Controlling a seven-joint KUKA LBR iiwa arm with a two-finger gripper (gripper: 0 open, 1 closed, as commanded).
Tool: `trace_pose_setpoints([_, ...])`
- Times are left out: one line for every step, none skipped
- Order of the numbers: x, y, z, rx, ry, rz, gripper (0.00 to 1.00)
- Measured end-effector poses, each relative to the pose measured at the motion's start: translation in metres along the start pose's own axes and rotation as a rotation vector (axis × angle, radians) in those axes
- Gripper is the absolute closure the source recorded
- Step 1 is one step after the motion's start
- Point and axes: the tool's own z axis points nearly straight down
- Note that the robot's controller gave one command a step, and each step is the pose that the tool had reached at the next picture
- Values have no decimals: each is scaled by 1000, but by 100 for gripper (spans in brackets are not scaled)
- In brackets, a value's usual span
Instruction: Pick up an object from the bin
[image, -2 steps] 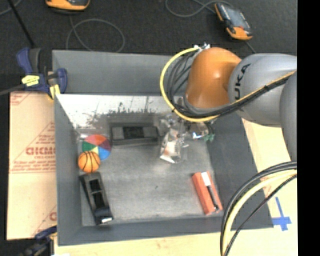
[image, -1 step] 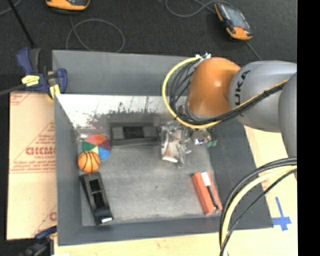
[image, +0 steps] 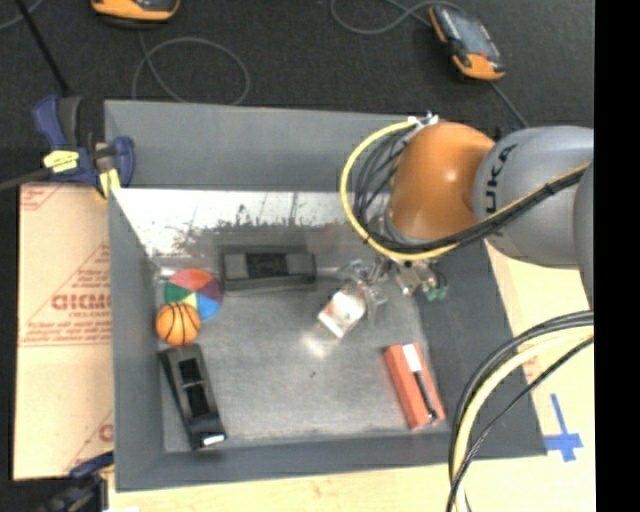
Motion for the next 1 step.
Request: trace_pose_setpoints([0, 0, 0, 0, 0, 1, 100])
